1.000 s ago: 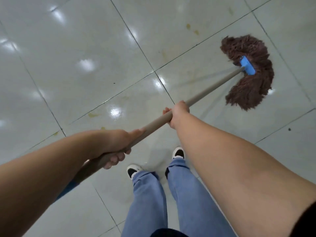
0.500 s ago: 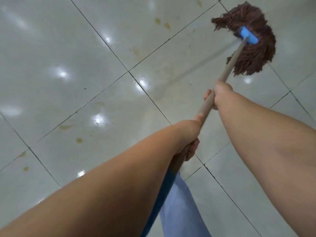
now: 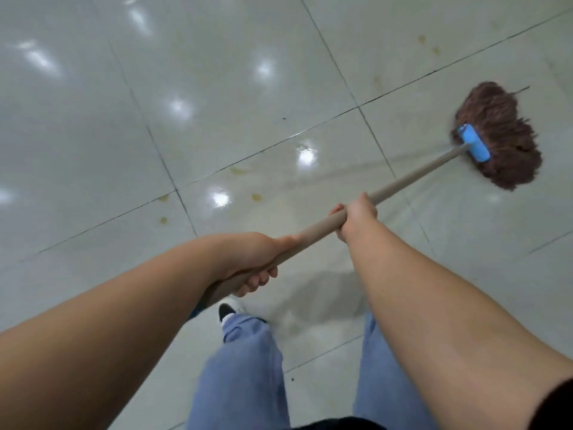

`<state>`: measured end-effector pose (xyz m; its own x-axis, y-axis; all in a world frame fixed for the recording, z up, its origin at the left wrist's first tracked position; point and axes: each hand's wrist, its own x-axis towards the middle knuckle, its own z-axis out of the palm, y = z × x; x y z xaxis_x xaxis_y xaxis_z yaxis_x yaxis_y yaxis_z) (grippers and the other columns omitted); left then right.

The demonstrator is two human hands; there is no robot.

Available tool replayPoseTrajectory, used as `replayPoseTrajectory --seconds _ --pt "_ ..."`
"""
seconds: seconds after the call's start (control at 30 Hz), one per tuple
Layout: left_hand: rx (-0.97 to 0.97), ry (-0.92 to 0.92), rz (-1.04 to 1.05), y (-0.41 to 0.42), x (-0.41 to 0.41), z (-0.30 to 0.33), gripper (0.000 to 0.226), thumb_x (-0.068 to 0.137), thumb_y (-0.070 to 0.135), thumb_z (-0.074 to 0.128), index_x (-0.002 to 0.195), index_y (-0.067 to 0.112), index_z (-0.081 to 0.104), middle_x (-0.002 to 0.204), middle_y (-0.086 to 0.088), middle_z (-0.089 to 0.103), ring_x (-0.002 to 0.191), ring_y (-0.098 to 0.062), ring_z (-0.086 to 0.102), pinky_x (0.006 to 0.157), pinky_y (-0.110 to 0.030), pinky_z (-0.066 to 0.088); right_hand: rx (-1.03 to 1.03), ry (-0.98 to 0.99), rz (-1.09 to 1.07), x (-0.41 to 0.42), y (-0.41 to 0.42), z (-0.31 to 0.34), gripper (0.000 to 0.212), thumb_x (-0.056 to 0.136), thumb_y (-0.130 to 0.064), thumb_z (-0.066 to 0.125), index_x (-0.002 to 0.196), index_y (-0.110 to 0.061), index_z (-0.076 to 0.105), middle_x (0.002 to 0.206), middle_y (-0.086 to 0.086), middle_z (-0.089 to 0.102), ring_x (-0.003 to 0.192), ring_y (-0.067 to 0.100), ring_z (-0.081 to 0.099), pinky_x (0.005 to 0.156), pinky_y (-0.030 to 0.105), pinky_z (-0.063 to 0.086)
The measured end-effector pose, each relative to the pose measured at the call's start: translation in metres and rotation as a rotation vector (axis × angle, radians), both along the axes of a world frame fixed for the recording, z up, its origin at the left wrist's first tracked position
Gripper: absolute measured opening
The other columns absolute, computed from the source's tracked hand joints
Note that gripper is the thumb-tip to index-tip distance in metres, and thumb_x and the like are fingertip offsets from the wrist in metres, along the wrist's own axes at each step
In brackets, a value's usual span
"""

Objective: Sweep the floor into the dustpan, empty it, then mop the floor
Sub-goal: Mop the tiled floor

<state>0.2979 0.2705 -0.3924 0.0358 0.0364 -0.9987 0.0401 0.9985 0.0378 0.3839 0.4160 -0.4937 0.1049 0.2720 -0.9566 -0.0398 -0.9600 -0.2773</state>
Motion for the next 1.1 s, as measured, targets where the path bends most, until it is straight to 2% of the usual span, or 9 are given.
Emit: replayPoseTrajectory --seconds 0.13,0.23,0.4,0.67,0.83,1.0,1.1 --pt "-0.084 0.078 -0.053 -0.153 -0.077 0.046 0.063 0.082 0.073 0.035 0.065 0.013 0.044 0.035 0.005 0.037 0.027 -0.011 0.032 0.039 -0.012 0.027 -0.112 0.057 0.016 -0.073 -0.162 0.035 0.039 0.099 -0.040 0.040 0.072 -0.012 0.036 0.058 0.006 0.041 0.041 0.015 0.038 0.032 0.011 0.035" --pt "-0.192 0.113 -0.056 -0.241 -0.125 0.075 0.061 0.084 0.070 0.036 0.066 0.012 0.045 0.037 0.004 0.037 0.030 -0.012 0.032 0.041 -0.014 0.028 -0.223 0.125 0.068 -0.117 -0.253 0.055 0.042 0.099 -0.042 0.037 0.074 -0.009 0.036 0.060 0.007 0.045 0.045 0.017 0.042 0.039 0.022 0.040" --pt "-0.254 0.103 -0.075 -0.293 -0.154 0.089 0.062 0.083 0.070 0.037 0.066 0.011 0.047 0.039 0.003 0.040 0.032 -0.014 0.035 0.040 -0.016 0.030 -0.280 0.127 0.087 -0.143 -0.307 0.066 0.042 0.099 -0.042 0.036 0.075 -0.008 0.035 0.062 0.008 0.047 0.046 0.019 0.044 0.044 0.025 0.042" --pt "-0.242 0.103 -0.145 -0.249 -0.145 0.066 0.064 0.084 0.071 0.033 0.066 0.011 0.044 0.039 0.003 0.038 0.032 -0.015 0.034 0.040 -0.018 0.031 -0.259 0.098 0.040 -0.135 -0.265 0.048 0.042 0.099 -0.041 0.037 0.074 -0.008 0.037 0.063 0.009 0.047 0.049 0.019 0.046 0.043 0.024 0.042" --pt "-0.199 0.092 -0.121 -0.169 -0.120 0.050 0.065 0.080 0.074 0.036 0.064 0.011 0.043 0.038 0.003 0.037 0.032 -0.014 0.032 0.040 -0.017 0.029 -0.168 0.061 0.006 -0.111 -0.190 0.033 0.035 0.100 -0.041 0.035 0.092 -0.007 0.040 0.057 0.009 0.047 0.045 0.018 0.045 0.040 0.021 0.042" --pt "-0.115 0.068 -0.128 -0.059 -0.077 0.024 0.065 0.082 0.073 0.035 0.064 0.011 0.044 0.034 0.004 0.038 0.028 -0.013 0.032 0.039 -0.012 0.029 -0.081 0.013 -0.083 -0.070 -0.073 0.020 0.041 0.100 -0.038 0.038 0.071 -0.010 0.037 0.053 0.007 0.043 0.042 0.016 0.041 0.032 0.012 0.037" --pt "-0.060 0.042 -0.116 0.006 -0.053 0.002 0.065 0.085 0.072 0.033 0.067 0.010 0.045 0.032 0.004 0.038 0.025 -0.012 0.033 0.037 -0.011 0.030 -0.017 -0.036 -0.109 -0.046 -0.008 0.006 0.040 0.100 -0.036 0.040 0.068 -0.010 0.037 0.054 0.007 0.042 0.042 0.016 0.038 0.031 0.010 0.036"
